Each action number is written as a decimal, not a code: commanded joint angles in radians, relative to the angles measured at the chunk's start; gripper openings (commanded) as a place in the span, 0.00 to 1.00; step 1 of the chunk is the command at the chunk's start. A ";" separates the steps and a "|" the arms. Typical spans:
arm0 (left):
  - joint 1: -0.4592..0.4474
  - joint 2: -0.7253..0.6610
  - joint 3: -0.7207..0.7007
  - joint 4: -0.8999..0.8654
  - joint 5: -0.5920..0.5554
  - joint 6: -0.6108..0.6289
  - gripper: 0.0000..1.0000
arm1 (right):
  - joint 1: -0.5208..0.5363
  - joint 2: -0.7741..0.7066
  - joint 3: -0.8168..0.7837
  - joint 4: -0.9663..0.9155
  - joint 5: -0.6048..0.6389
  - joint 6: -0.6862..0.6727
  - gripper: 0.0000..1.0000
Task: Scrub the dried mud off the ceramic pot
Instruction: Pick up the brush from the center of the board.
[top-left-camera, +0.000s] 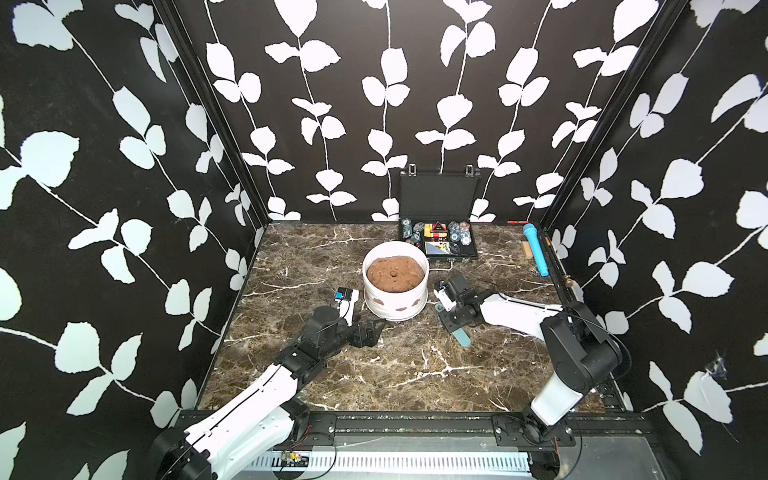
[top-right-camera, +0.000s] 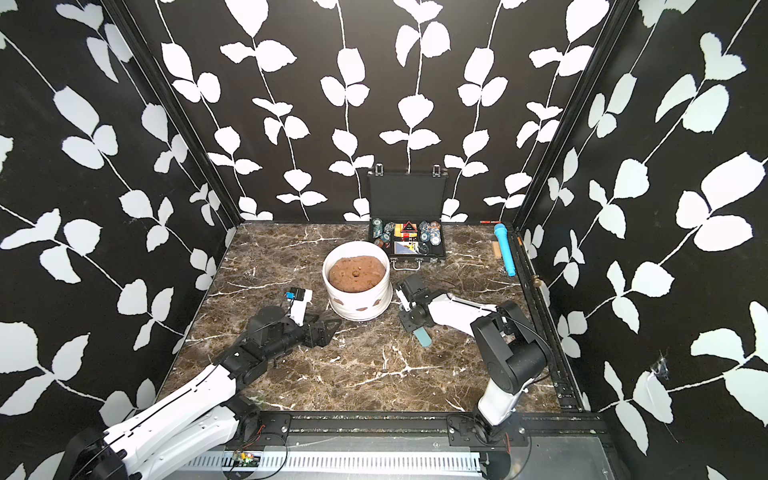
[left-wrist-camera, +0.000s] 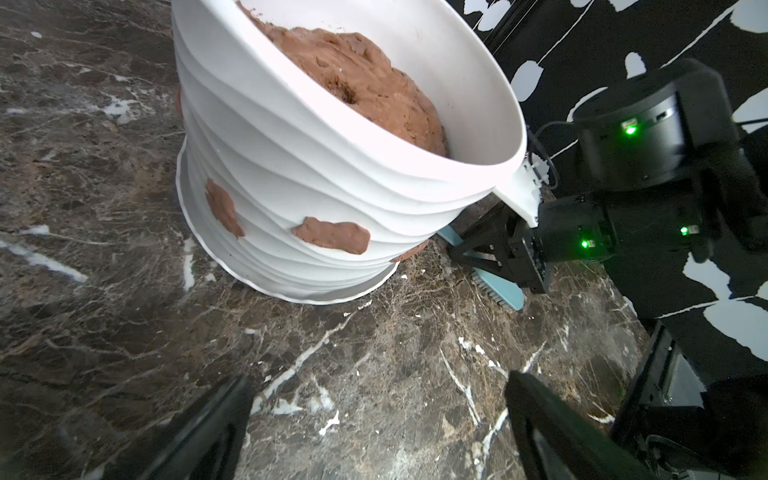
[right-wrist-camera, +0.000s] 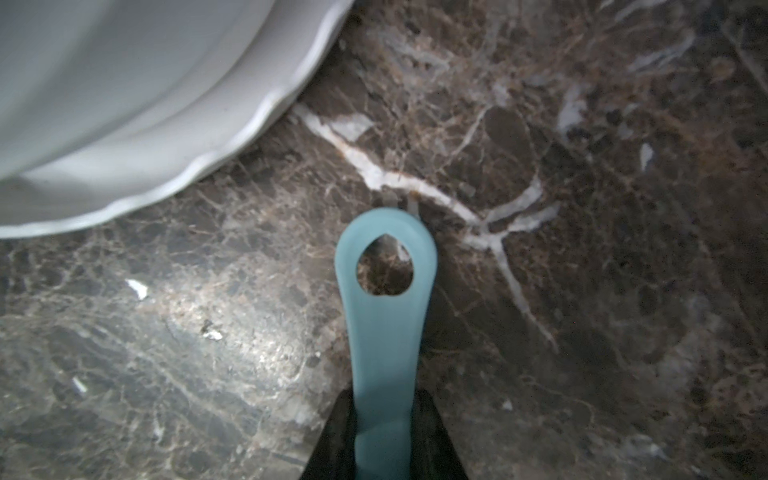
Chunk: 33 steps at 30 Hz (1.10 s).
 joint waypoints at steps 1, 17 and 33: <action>-0.008 0.004 0.007 0.037 0.007 0.000 0.99 | 0.000 -0.063 -0.026 0.007 0.034 0.017 0.13; -0.032 0.036 0.066 0.104 0.058 0.016 0.99 | -0.075 -0.513 -0.055 0.145 -0.092 0.201 0.10; -0.295 0.349 0.350 0.279 -0.050 0.033 0.98 | 0.086 -0.563 -0.003 0.486 0.008 0.490 0.11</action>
